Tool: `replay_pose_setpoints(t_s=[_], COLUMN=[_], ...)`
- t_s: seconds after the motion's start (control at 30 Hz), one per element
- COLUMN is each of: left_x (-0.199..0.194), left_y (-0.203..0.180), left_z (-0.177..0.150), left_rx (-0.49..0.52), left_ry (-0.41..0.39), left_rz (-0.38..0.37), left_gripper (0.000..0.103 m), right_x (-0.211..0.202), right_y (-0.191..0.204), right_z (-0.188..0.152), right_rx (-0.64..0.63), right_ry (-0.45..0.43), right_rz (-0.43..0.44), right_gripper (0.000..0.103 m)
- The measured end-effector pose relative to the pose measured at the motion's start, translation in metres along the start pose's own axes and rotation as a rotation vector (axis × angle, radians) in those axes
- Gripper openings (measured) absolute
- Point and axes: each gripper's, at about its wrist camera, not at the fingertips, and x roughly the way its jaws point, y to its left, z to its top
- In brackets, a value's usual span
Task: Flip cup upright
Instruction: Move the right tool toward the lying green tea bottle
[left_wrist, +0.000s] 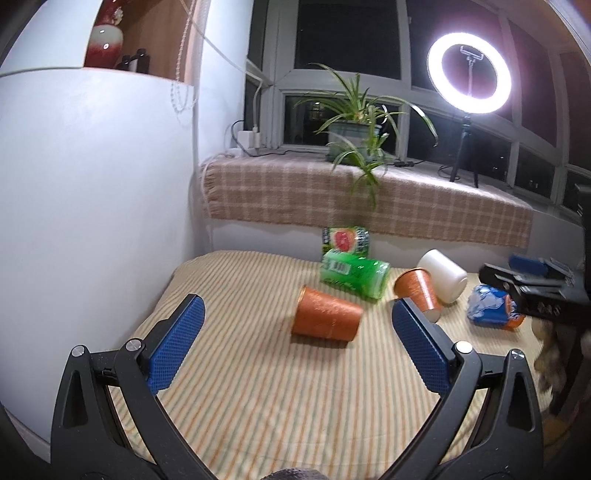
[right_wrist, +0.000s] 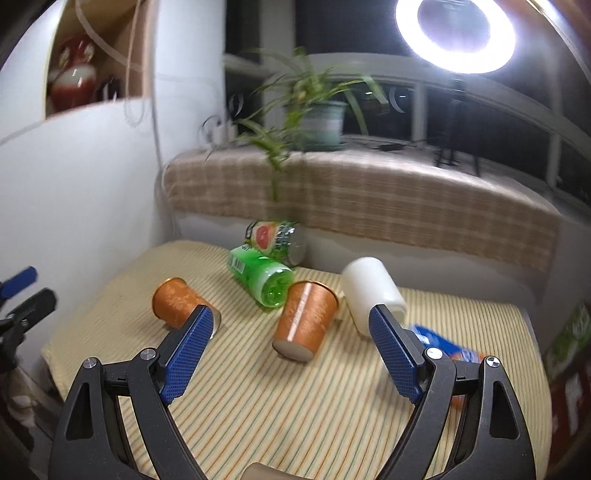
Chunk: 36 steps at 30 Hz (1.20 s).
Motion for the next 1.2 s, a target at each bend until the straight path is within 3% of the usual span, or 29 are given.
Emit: replay_pose_setpoints(t_s=[0.23,0.47,0.7,0.9,1.2], left_x=[0.002,0.0,0.001,0.002,0.002], left_y=[0.023,0.043,0.062,0.073,0.091], left_z=[-0.008,-0.017,-0.025,-0.028,-0.03], left_rx=[-0.023,-0.049,-0.083,-0.104,-0.131], left_ry=[0.026,0.052,0.065,0.079,0.086], left_rz=[0.051,0.098,0.139,0.162,0.197], left_gripper=[0.103,0.103,0.103,0.103,0.103], right_x=[0.064,0.124,0.188,0.232,0.271], right_y=[0.029,0.04,0.049,0.071,0.085], right_z=[0.031,0.049,0.063,0.055,0.049], right_rx=[-0.237,-0.335,-0.454,-0.567,-0.611], right_ry=[0.167,0.306,0.434,0.531,0.606], right_rz=[0.099,0.149,0.111,0.091,0.057], right_gripper=[0.086,0.086,0.086,0.085,0.085])
